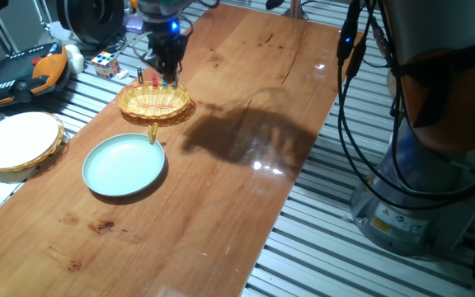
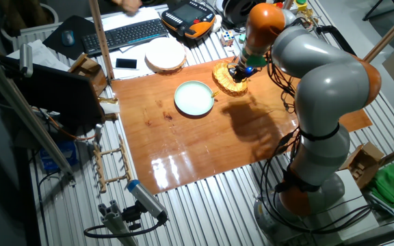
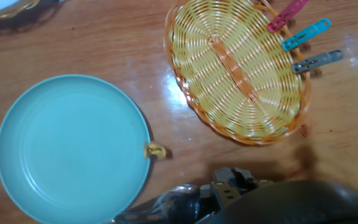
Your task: Use a clamp
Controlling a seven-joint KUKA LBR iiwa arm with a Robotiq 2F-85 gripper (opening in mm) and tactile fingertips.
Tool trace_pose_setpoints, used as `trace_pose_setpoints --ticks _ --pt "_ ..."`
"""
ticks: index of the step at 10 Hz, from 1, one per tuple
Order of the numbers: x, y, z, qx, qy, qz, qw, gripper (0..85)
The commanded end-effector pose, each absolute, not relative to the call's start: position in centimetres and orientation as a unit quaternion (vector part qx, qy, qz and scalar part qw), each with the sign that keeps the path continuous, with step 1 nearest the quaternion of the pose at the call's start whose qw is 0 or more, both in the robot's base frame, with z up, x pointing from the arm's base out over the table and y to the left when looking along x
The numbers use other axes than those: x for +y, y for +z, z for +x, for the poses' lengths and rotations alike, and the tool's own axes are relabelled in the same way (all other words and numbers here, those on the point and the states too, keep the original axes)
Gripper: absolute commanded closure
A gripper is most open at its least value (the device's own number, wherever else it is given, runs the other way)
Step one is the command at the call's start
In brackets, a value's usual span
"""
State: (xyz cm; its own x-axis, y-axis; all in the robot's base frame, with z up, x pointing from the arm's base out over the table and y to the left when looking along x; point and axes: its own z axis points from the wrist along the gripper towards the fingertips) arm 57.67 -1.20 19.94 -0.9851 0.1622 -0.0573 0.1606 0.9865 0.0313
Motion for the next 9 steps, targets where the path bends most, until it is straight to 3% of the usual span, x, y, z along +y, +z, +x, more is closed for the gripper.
trace_pose_setpoints --ticks 1,9 --pt "-1.2 20.1 57.5 0.996 0.013 0.078 0.029 84.3" --pt "-0.9 21.9 57.1 0.998 0.004 0.063 0.02 84.3"
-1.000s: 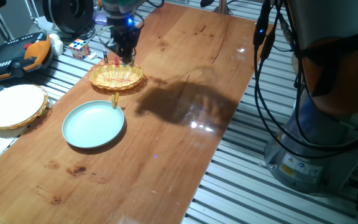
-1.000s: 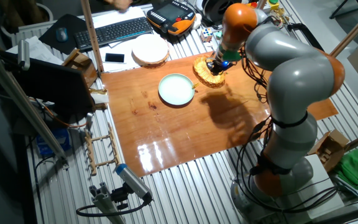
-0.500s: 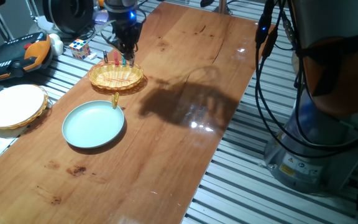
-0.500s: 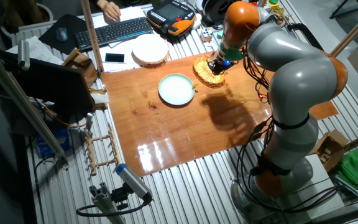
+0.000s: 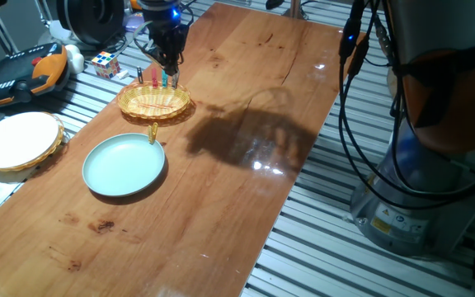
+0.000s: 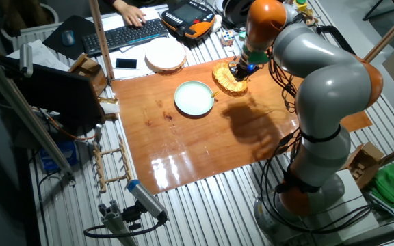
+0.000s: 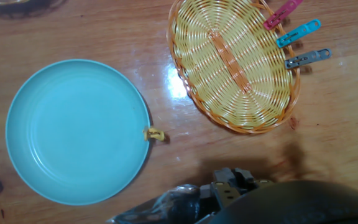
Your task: Use a clamp
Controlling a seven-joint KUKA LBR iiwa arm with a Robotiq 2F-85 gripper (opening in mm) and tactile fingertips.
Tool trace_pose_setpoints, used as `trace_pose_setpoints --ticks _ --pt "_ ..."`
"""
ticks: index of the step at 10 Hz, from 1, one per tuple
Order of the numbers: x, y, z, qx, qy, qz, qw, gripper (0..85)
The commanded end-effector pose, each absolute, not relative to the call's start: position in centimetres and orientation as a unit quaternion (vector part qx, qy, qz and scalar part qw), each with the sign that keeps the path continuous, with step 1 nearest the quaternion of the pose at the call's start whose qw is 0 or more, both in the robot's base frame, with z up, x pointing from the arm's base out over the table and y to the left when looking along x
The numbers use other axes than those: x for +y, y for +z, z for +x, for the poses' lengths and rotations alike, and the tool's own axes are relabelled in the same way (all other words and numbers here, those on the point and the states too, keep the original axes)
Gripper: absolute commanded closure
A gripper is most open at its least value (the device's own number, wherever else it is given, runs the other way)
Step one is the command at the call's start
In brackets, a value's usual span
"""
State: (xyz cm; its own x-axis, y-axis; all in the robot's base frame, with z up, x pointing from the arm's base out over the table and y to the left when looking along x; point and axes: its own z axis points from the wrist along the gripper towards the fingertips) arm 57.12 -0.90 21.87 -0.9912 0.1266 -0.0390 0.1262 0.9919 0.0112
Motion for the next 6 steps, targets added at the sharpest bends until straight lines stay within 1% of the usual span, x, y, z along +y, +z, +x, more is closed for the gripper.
trace_pose_setpoints --ticks 1,6 --pt "-0.93 21.87 57.14 0.998 0.003 0.063 0.021 84.3" --pt "-1.1 21.81 57.22 0.998 0.001 0.061 0.021 84.3"
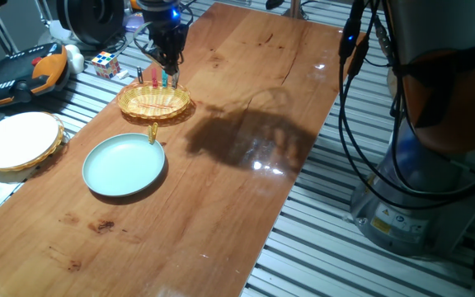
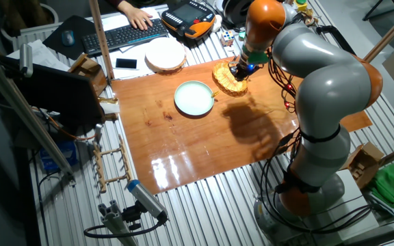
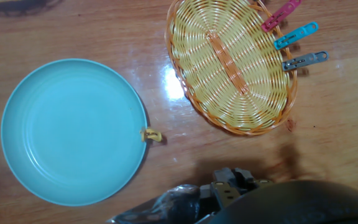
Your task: Use a clamp
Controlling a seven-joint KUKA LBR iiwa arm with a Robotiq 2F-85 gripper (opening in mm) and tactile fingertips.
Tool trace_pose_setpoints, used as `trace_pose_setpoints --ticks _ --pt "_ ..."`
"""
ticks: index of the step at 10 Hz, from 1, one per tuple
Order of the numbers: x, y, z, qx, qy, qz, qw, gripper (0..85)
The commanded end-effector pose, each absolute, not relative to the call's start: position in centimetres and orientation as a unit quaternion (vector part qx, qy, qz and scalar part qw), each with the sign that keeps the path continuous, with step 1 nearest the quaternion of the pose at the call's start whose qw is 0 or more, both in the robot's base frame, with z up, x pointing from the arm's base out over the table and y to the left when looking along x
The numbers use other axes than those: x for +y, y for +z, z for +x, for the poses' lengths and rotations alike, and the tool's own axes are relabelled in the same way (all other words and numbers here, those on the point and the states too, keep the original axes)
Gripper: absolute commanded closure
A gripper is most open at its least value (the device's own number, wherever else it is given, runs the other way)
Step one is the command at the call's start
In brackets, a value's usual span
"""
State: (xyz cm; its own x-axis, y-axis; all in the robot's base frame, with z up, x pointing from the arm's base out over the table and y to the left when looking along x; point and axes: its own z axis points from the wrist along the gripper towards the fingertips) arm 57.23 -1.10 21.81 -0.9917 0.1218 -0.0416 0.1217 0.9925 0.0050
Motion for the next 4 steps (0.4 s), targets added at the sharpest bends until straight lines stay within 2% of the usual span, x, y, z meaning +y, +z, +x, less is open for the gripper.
trace_pose_setpoints --ticks 1,4 --pt "-1.12 21.8 57.25 0.998 0.001 0.061 0.021 84.3" --pt "-1.14 21.78 57.3 0.998 0.001 0.06 0.02 84.3"
